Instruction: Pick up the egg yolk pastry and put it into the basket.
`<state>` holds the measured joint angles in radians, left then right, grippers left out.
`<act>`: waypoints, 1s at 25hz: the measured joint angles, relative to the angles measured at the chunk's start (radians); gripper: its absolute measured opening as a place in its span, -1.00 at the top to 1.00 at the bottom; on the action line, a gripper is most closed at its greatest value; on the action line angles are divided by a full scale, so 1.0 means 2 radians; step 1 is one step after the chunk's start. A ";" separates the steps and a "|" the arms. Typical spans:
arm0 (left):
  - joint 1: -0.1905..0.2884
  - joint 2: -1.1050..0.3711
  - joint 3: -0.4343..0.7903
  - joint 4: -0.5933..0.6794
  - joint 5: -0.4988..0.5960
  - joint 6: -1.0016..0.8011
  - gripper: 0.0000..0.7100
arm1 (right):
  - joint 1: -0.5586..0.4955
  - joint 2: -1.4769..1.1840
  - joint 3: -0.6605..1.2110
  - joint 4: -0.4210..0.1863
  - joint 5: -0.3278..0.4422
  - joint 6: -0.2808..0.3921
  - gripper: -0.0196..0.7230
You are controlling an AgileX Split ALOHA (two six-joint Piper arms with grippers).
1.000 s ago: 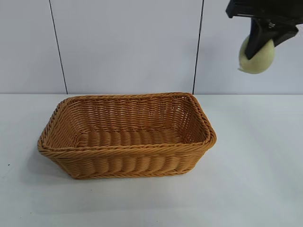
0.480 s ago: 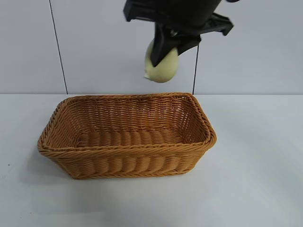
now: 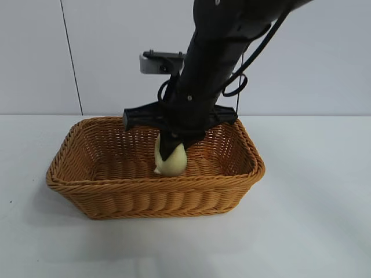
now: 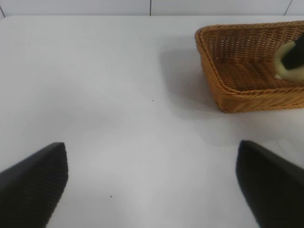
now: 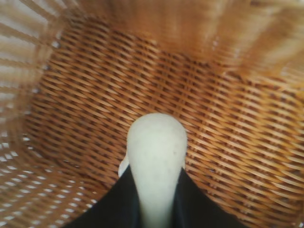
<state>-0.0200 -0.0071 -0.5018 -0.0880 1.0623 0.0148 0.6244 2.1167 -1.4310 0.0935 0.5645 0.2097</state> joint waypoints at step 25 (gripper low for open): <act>0.000 0.000 0.000 0.000 0.000 -0.001 -0.95 | -0.079 -0.055 -0.204 -0.092 0.317 0.007 -0.91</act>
<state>-0.0200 -0.0071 -0.5018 -0.0880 1.0623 0.0136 0.4667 2.0068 -1.8398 -0.0898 1.1982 0.2245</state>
